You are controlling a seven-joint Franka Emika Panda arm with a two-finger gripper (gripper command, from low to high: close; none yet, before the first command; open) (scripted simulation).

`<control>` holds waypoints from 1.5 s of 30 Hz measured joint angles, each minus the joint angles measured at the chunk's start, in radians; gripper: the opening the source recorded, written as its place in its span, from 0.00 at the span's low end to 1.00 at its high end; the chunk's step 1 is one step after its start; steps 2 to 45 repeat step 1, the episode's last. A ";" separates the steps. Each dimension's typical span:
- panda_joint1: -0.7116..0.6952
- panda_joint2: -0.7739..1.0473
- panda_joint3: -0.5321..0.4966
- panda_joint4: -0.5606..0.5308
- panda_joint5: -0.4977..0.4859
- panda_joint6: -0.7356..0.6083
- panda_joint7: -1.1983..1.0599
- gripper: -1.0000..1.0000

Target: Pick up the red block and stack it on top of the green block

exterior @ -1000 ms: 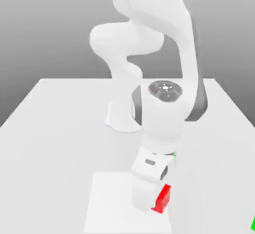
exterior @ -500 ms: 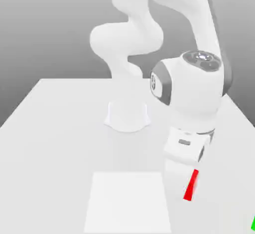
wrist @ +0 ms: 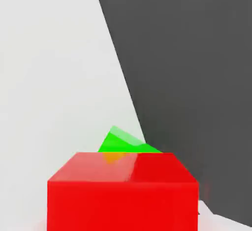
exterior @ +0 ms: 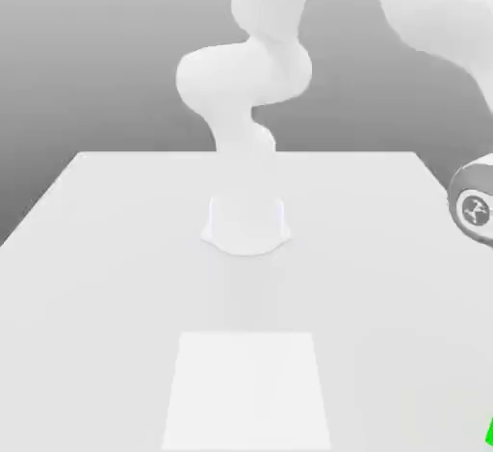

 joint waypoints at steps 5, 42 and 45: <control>0.000 0.000 0.000 0.000 0.000 0.000 0.000 1.00; 0.000 0.000 0.000 0.000 0.000 0.000 0.000 1.00; 0.000 0.000 0.000 0.000 0.000 0.000 0.000 1.00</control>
